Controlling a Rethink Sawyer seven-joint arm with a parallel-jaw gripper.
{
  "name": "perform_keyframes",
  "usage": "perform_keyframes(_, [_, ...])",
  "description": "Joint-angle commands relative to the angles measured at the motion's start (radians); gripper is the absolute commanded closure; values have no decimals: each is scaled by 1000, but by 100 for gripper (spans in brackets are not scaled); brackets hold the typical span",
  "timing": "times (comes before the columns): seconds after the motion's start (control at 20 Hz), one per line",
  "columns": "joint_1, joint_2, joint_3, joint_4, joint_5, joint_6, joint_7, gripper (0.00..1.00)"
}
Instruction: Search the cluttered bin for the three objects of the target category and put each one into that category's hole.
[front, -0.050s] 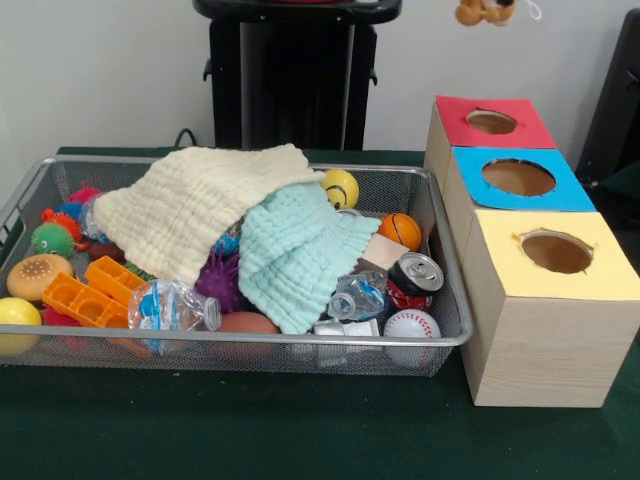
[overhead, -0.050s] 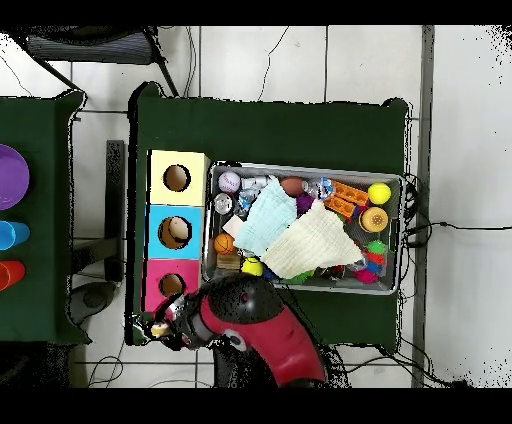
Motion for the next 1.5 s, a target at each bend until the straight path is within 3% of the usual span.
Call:
perform_keyframes(0.05, [76,95,127,66,271,-149,21,100])
perform_keyframes(0.4, [138,184,138,106,469,-205,-173,100])
perform_keyframes(0.6, [148,219,141,98,510,-233,-231,100])
perform_keyframes(0.95, [100,249,129,74,451,-244,-249,100])
perform_keyframes(1.1, [89,260,134,66,478,-262,-286,100])
perform_keyframes(1.2, [78,239,128,61,441,-258,-261,100])
perform_keyframes(1.5, [73,206,134,67,457,-256,-253,100])
